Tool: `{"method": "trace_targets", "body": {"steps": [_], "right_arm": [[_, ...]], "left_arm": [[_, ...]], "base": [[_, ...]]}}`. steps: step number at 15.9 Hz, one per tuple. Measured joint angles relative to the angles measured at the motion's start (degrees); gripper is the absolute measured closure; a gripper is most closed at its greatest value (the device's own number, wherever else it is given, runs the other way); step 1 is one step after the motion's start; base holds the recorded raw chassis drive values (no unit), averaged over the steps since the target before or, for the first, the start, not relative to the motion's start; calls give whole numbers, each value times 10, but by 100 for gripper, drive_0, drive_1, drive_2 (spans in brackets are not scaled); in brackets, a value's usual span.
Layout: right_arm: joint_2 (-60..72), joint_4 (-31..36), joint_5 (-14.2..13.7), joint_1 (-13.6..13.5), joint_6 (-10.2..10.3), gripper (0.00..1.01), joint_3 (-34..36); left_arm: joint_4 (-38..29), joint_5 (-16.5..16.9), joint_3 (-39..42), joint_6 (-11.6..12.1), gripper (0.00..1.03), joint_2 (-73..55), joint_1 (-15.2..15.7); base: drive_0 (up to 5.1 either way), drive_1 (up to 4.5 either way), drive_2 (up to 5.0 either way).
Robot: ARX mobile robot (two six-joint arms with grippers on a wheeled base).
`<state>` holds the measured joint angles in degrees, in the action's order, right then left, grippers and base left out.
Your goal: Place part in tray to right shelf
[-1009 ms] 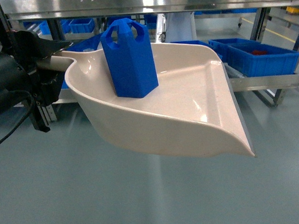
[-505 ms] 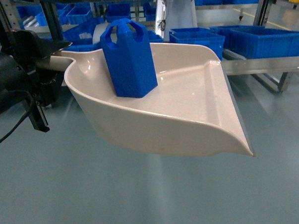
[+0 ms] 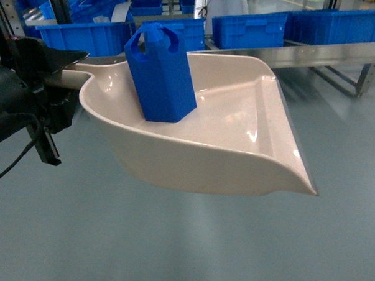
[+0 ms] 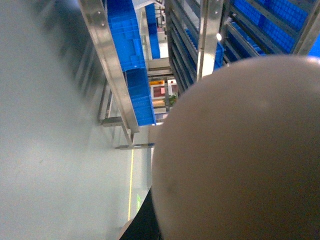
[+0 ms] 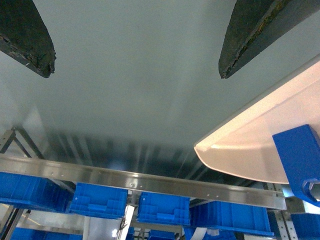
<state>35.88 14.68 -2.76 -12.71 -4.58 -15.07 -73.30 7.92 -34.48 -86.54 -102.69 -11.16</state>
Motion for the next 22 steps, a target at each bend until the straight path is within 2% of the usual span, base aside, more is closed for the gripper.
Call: {"method": "trace_targets", "body": {"steps": [9, 22], "right_arm": [[0, -1, 0, 0, 0, 3, 0], [0, -1, 0, 0, 0, 3, 0]], "left_arm": [[0, 0, 1, 0, 89, 0, 0], [0, 0, 1, 1, 89, 0, 1]], "base": [[0, 0, 0], [295, 161, -491]]}}
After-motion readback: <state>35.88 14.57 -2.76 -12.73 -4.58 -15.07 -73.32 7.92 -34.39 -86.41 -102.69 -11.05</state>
